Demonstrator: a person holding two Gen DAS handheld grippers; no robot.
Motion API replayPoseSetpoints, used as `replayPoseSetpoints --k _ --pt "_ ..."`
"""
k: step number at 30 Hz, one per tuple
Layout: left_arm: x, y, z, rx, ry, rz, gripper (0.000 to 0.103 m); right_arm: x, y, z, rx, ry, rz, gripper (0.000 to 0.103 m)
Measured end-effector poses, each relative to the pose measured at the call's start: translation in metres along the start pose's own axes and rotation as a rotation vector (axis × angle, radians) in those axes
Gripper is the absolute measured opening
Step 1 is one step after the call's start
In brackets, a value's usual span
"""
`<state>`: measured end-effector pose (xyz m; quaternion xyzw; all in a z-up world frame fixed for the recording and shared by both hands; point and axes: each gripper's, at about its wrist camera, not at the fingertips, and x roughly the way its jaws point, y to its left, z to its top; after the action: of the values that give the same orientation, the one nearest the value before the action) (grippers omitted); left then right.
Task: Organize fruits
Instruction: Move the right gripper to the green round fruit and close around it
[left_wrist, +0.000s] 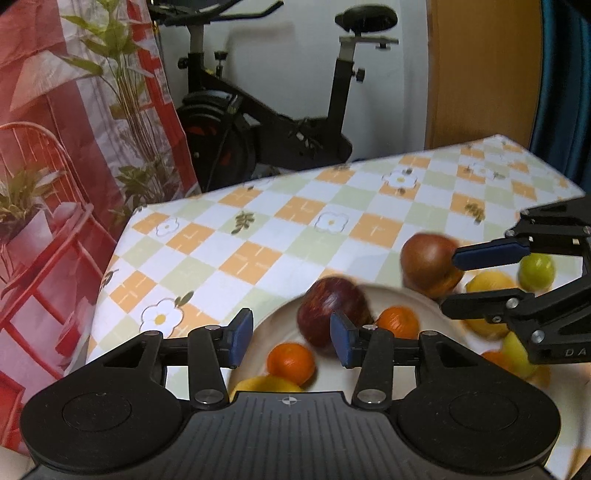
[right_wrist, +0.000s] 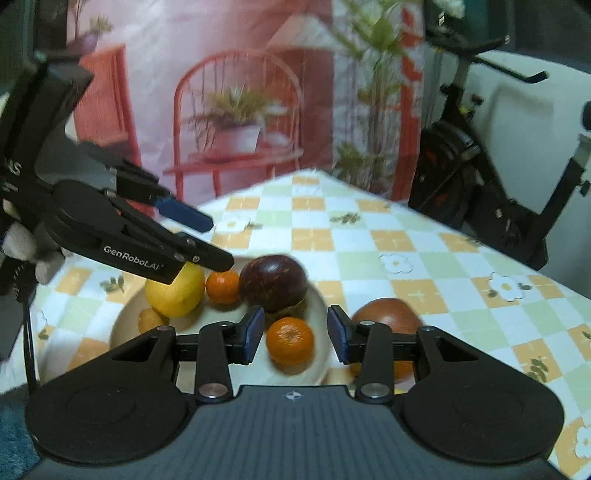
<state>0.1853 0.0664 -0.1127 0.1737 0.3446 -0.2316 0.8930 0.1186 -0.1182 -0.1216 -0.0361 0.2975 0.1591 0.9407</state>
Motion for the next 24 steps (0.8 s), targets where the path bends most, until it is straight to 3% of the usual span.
replayPoseSetpoints --k 10,24 --pt "-0.018 -0.037 0.018 -0.073 -0.111 -0.07 0.049 -0.069 -0.047 -0.018 0.173 -0.184 -0.102 0.044" --pt "-0.007 -0.09 0.026 -0.086 -0.117 -0.172 0.049 -0.106 -0.094 -0.078 0.299 -0.189 -0.233 0.048"
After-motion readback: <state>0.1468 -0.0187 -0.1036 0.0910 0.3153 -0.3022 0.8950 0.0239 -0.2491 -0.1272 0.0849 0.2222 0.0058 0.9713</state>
